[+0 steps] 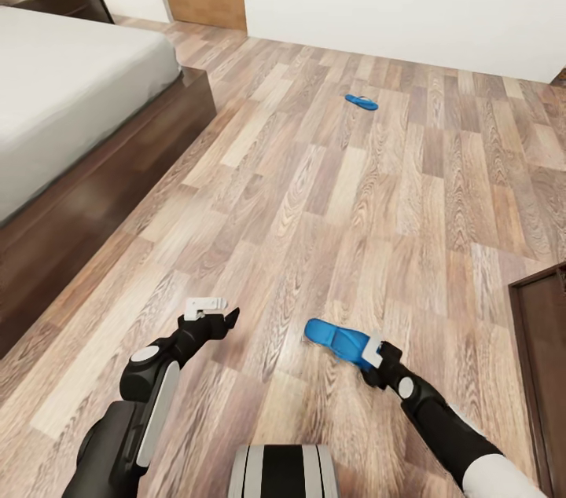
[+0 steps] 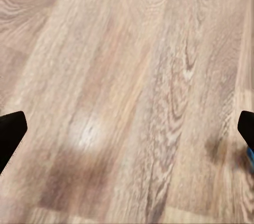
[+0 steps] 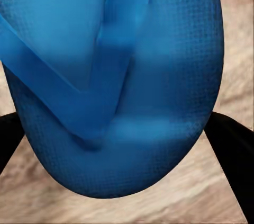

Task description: In the bedroom, move the book from the bed onto either nightstand, and place the two sandals side by side next to the bed.

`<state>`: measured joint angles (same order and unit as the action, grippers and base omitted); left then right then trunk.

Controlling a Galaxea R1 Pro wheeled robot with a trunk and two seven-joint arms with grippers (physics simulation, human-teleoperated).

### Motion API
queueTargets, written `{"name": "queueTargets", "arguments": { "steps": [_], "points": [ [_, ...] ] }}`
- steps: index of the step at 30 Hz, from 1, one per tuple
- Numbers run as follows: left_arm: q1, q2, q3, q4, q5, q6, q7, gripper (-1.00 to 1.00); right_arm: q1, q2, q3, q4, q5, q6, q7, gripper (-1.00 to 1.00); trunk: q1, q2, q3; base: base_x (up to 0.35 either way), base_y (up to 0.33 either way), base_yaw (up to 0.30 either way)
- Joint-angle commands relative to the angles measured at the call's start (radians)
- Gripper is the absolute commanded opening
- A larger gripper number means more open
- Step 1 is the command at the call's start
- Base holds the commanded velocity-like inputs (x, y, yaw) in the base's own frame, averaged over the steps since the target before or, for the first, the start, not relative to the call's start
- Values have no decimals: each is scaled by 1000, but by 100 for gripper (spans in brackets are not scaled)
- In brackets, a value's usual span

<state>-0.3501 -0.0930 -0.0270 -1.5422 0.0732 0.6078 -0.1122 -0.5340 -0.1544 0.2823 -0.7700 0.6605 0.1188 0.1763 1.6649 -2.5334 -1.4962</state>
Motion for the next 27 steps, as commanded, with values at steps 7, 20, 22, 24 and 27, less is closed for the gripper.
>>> {"name": "queueTargets", "arguments": {
  "steps": [7, 20, 22, 24, 27],
  "points": [
    [0, 1, 1, -1, 9, 6, 2, 100, 0, 4, -108, -10, 0, 4, 5, -100, -3, 1, 26, 0, 0, 0],
    [-1, -3, -2, 38, 7, 4, 11, 100, 1, 24, -208, -45, -320, -21, 8, -100, -9, 4, 77, 0, 0, 0],
    [-1, -4, -2, 40, 7, 4, 11, 100, 2, 24, -209, -46, -333, -22, 7, -100, -10, 5, 84, 0, 0, 0],
    [-1, -4, -2, 42, 7, 5, 12, 100, 3, 25, -210, -46, -347, -23, 7, -100, -11, 5, 92, 0, 0, 0],
    [-1, -4, -2, 43, 5, 6, 12, 100, 3, 25, -210, -44, -411, -24, 5, -100, -12, 6, 104, 0, 0, 0]
  ]
}}
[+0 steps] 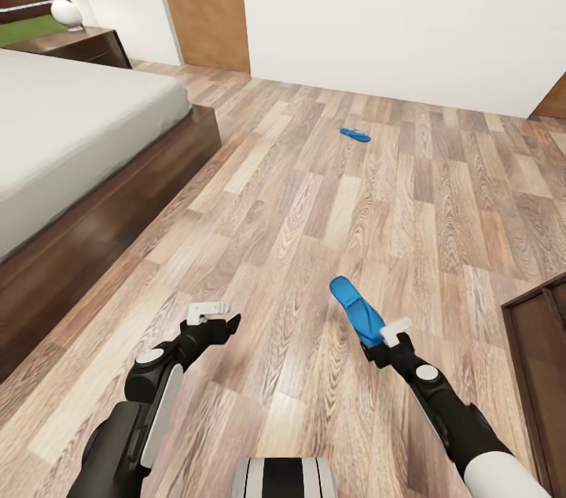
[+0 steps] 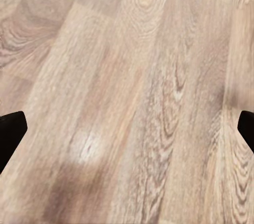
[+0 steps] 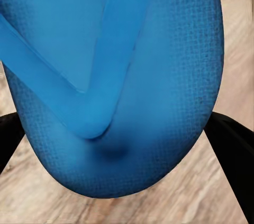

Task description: In the bedroom, move the book from the bed onto either nightstand, and place the two sandals side by side next to the bed.

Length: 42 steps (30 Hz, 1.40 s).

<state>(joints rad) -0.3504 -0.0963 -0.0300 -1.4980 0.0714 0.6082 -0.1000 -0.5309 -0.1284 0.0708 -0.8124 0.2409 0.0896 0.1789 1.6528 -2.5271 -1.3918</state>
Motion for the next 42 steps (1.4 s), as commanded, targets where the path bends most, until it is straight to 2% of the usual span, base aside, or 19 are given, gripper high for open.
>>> {"name": "queueTargets", "arguments": {
  "steps": [1, 3, 4, 5, 6, 7, 8, 9, 14, 22, 25, 29, 30, 31, 33, 34, 35, 37, 42],
  "points": [
    [-1, 0, 1, -1, 7, 6, 0, 100, 0, -1, 1, -2, -20, 6, 2, -100, -1, 0, 3, 0, 0, 0],
    [-1, 0, 1, -1, 7, 7, 1, 100, 0, -1, 1, -2, -60, 7, -1, -100, -1, 0, 11, 0, 0, 0],
    [-1, 0, -41, -1, 9, 7, 3, 100, 0, -2, -5, -2, -119, 7, -19, -100, -2, 1, 15, 0, 0, 0],
    [-1, 0, -47, -1, 9, 7, 3, 100, 0, -2, -8, -2, -121, 7, -20, -100, -2, 1, 19, 0, 0, 0],
    [0, 0, -64, -1, 9, 7, 5, 100, 0, -2, -26, -3, -124, 6, -24, -100, -3, 1, 23, 0, 0, 0],
    [-1, 0, -78, 0, 13, 7, 12, 100, 0, -2, -127, -4, -125, 5, -28, -100, -3, 1, 26, 0, 0, 0],
    [-3, -2, -79, 22, 11, 7, 37, 100, 0, -2, -141, -4, -125, 5, -28, -100, -4, 2, 30, 0, 0, -6],
    [-8, -9, -80, 51, 13, 6, 96, 100, 0, -1, -142, -3, -126, 5, -27, -100, -4, 2, 34, 0, 0, -213],
    [-11, -9, -80, 72, 12, 5, 113, 100, 0, 0, -141, 1, -126, 5, -27, -100, -6, 3, 54, 0, 0, -253],
    [-54, -10, -80, 182, 8, 1, 180, 100, 0, 0, -141, 2, -126, 5, -27, -100, -10, 5, 84, 0, 0, -275],
    [-63, -8, -80, 254, 11, -3, 186, 100, 0, 0, -142, 1, -126, 5, -26, -100, -11, 6, 96, 0, 0, -277],
    [-65, -2, -75, 302, 14, -7, 182, 100, 0, 0, -141, 1, -126, 5, -26, -100, -13, 7, 112, 0, 0, -277],
    [-65, -1, -75, 334, 14, -19, 181, 100, 0, 0, -141, 2, -126, 5, -26, -100, -14, 7, 115, 0, 0, -277],
    [-65, -1, -75, 383, 14, -60, 185, 100, 0, 0, -141, 3, -126, 5, -25, -100, -14, 7, 119, 0, 0, -277],
    [-55, -1, -74, 395, 14, -73, 186, 100, 0, 0, -140, 4, -126, 5, -24, -100, -15, 7, 127, 0, 0, -277],
    [-37, 0, -72, 403, 15, -87, 187, 100, 0, 0, -140, 5, -126, 5, -24, -100, -15, 8, 131, 0, 0, -276],
    [-1, 0, -63, 411, 17, -138, 188, 100, 0, 0, -140, 5, -125, 5, -20, -100, -16, 8, 135, 0, 0, -186],
    [26, 2, -56, 431, 17, -182, 189, 100, 0, 0, -136, 6, -121, 6, -19, -100, -17, 8, 142, 0, 0, -90],
    [40, 3, -50, 471, 20, -205, 190, 100, 0, 1, -133, 7, -119, 6, -18, -100, -19, 10, 162, 0, 0, -14]
  ]
}}
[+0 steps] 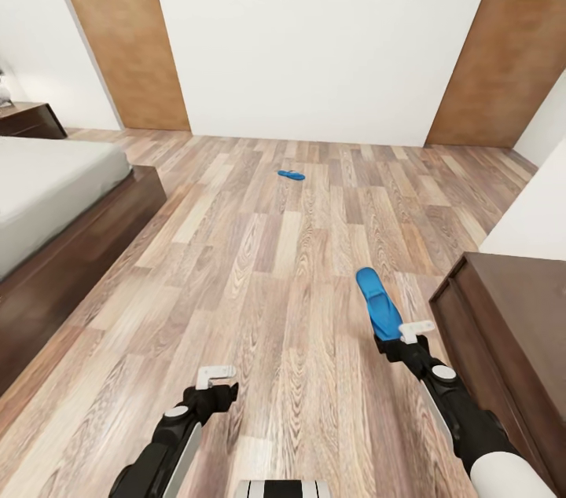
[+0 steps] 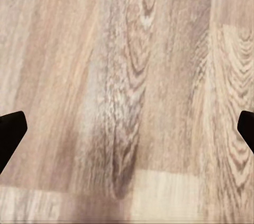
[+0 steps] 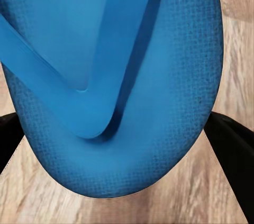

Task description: In the bedroom, move the book from the bed onto either nightstand, and place the two sandals side by side next to the bed.

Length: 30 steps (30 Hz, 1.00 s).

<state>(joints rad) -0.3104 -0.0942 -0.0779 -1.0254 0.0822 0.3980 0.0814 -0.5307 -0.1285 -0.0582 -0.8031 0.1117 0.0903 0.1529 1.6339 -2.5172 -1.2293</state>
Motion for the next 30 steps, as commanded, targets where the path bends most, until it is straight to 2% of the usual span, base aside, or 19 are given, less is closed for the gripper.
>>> {"name": "queueTargets", "arguments": {
  "steps": [1, 6, 9, 11, 12, 14, 19, 25, 30],
  "points": [
    [0, -1, -3, 10, 9, 0, 9, 100, 0, 1, -4, -1, 11, 6, 8, -100, -1, 0, 3, 0, 0, -2],
    [2, -2, 8, 31, 15, -43, 10, 100, 0, 1, -3, -1, 11, 6, 8, -100, -3, 1, 23, 0, 0, 0],
    [15, 3, 20, 84, 19, -83, 11, 100, 0, 1, -3, -1, 11, 7, 9, -100, -4, 2, 34, 0, 0, 0],
    [23, 11, 46, 166, 22, -143, 10, 100, 0, 1, -3, -1, 11, 7, 9, -100, -5, 2, 42, 0, 0, 0],
    [27, 16, 86, 259, 23, -229, 6, 100, 0, 1, -3, -1, 11, 7, 10, -100, -6, 3, 46, 0, 0, 0],
    [29, 15, 127, 369, 21, -314, 3, 100, 1, 1, -3, -1, 10, 8, 10, -100, -6, 3, 50, 0, 0, 0],
    [30, 16, 129, 389, 16, -340, 0, 100, 1, 2, -2, 0, 11, 7, 11, -100, -6, 3, 50, 59, 0, 0],
    [30, 19, 129, 401, 13, -346, 10, 100, 2, 25, -3, 1, 12, 6, 9, -100, -6, 3, 50, 302, 0, 0],
    [30, 19, 128, 412, 13, -391, 13, 100, 4, 34, -3, 1, 14, 5, 8, -100, -6, 3, 50, 330, 0, 0]
  ]
}}
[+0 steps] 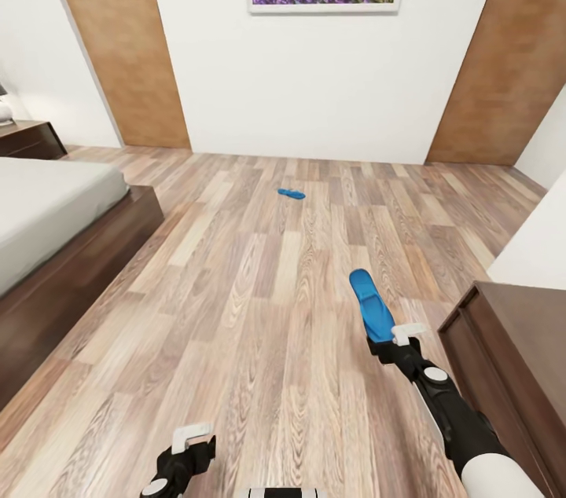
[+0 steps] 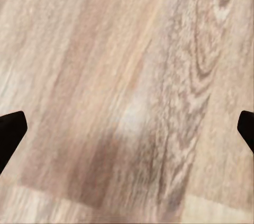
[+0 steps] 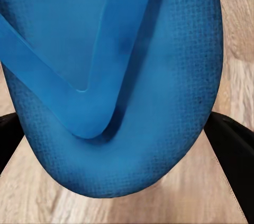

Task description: In the bedroom, move the book from the bed onto either nightstand, and place the two sandals side by side next to the bed.

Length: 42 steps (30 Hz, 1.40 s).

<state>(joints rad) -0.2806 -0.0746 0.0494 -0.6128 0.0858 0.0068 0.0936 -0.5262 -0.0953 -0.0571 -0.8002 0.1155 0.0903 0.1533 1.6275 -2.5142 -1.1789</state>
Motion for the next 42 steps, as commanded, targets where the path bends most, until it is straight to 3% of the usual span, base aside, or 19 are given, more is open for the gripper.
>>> {"name": "queueTargets", "arguments": {
  "steps": [1, 42],
  "points": [
    [0, -1, 1, 9, 8, -9, 0, 100, 1, 1, -4, -2, 10, 5, 8, -100, 0, 0, -1, 331, 0, 0],
    [1, -1, 2, 45, 8, -30, -2, 100, 5, 2, -4, -2, 10, -4, 6, -100, 0, 0, -1, 332, -18, -34]
  ]
}}
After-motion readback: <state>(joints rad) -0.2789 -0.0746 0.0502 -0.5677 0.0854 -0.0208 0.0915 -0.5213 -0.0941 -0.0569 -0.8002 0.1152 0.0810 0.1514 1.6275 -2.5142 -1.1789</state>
